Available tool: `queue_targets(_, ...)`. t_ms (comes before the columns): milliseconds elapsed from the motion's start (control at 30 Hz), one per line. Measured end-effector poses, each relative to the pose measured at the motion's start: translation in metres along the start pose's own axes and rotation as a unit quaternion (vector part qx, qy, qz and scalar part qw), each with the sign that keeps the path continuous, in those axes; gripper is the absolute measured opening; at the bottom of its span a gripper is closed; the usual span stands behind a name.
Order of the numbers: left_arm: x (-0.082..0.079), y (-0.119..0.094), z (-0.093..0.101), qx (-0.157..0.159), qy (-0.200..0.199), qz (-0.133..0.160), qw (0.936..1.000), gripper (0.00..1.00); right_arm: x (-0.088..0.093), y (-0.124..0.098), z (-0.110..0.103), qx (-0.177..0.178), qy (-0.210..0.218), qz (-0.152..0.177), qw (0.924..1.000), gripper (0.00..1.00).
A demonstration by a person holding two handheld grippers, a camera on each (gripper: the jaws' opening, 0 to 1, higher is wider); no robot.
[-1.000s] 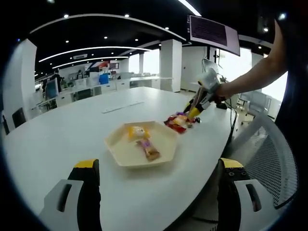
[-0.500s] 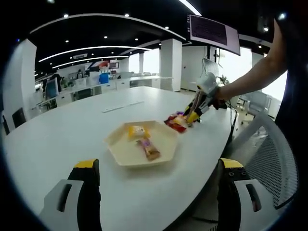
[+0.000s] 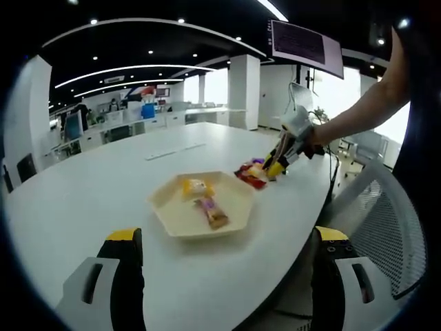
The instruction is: Place the target food into the container with the food tongs after gripping and lifting it, then release it inside without dropping or visibly crushing the food.
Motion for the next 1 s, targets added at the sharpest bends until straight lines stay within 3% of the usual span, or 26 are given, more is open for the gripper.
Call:
queue_targets(133,0.000,0.000,-0.001,-0.001,0.000,0.001,1.0000,0.99,0.000,-0.001,0.001,-0.003,0.016,-0.007,0.9998,0.19)
queue_targets(700,0.000,0.000,-0.002,-0.002,-0.001,0.002,1.0000,0.99,0.002,-0.002,0.002,0.001,0.010,-0.012,0.9999,0.19)
queue_targets(1000,0.000,0.000,-0.001,-0.001,0.001,0.003,1.0000,0.99,-0.008,-0.012,0.006,0.002,0.014,-0.009,0.9999,0.19)
Point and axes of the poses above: the point that each gripper's makers call its tool centre point, and the gripper's own axes: y roughly forward along the fingers, z roughly to its right, x roughly out of its underside, the point moved 1 cm from there along -y, roughly backward along the fingers, and after that the axes turned 9 degrees about -z, right-handed, at the moved point
